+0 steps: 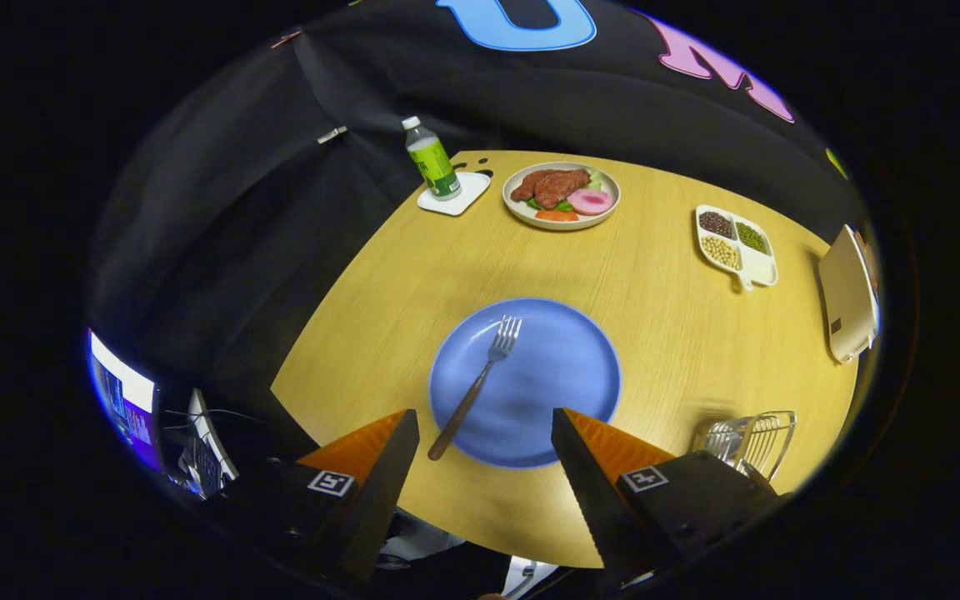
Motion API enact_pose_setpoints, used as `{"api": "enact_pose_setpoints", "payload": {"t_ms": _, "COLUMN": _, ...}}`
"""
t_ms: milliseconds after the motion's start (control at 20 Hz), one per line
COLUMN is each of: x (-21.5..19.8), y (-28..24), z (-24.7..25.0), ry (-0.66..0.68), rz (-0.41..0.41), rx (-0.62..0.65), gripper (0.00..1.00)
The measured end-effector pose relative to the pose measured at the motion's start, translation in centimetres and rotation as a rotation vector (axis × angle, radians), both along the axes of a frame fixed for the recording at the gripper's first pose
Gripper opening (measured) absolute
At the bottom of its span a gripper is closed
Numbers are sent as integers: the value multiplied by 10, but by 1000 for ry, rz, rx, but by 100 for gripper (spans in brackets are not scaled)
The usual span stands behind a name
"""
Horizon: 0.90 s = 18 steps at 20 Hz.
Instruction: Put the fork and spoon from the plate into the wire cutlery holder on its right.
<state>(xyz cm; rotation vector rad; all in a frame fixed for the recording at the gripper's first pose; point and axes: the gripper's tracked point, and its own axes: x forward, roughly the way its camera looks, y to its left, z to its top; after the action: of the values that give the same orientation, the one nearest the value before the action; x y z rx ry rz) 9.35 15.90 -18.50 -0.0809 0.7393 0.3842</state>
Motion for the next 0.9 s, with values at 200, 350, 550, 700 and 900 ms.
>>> {"api": "enact_pose_setpoints", "payload": {"t_ms": 200, "x": 20, "y": 17, "z": -37, "ry": 86, "rz": -55, "rx": 19, "gripper": 100}}
{"api": "enact_pose_setpoints", "payload": {"t_ms": 350, "x": 33, "y": 16, "z": -63, "ry": 122, "rz": -107, "rx": 4, "gripper": 100}}
{"api": "enact_pose_setpoints", "payload": {"t_ms": 550, "x": 38, "y": 16, "z": -90, "ry": 204, "rz": -164, "rx": 8, "gripper": 98}}
{"api": "enact_pose_setpoints", "payload": {"t_ms": 700, "x": 39, "y": 18, "z": -101, "ry": 250, "rz": -200, "rx": 30, "gripper": 86}}
{"api": "enact_pose_setpoints", "payload": {"t_ms": 900, "x": 37, "y": 21, "z": -110, "ry": 313, "rz": -234, "rx": 63, "gripper": 67}}
